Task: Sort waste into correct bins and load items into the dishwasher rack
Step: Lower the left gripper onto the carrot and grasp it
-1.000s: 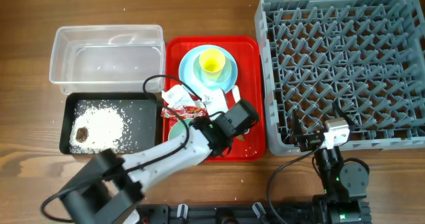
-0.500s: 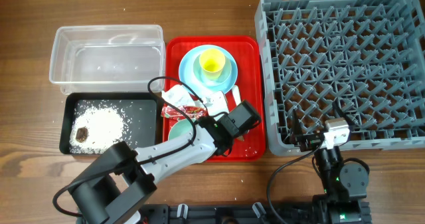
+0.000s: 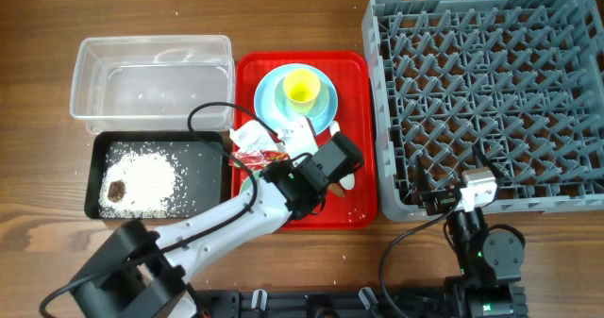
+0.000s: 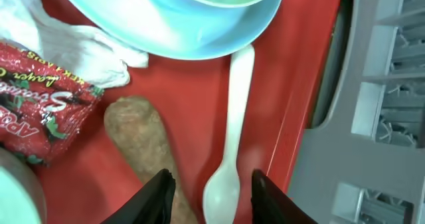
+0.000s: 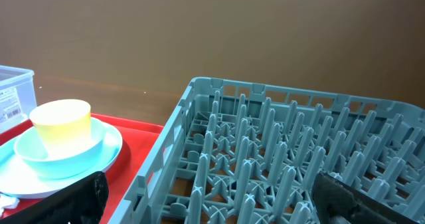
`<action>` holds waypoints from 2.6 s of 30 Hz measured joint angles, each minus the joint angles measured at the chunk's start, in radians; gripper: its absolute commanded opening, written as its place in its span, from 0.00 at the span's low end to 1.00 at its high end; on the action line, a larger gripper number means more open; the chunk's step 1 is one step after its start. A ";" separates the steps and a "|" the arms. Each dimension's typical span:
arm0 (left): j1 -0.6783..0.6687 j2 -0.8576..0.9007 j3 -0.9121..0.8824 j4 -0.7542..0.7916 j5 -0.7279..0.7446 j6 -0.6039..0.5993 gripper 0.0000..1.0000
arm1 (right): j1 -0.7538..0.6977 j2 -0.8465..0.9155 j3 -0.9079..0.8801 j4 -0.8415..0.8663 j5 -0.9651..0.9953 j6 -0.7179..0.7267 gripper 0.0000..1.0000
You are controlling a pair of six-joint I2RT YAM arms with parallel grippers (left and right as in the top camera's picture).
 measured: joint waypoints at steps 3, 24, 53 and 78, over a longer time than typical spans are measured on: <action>0.000 0.003 0.000 -0.034 0.010 0.000 0.38 | 0.000 0.000 0.000 0.000 0.000 0.000 1.00; -0.039 0.189 0.001 -0.011 0.034 -0.035 0.39 | 0.000 0.000 0.000 0.000 0.000 0.000 1.00; -0.039 0.179 0.010 -0.066 0.037 0.036 0.32 | 0.000 0.000 0.000 0.000 0.000 0.000 1.00; -0.039 0.182 0.006 -0.055 0.075 0.046 0.10 | 0.000 0.000 0.000 0.000 0.000 0.000 1.00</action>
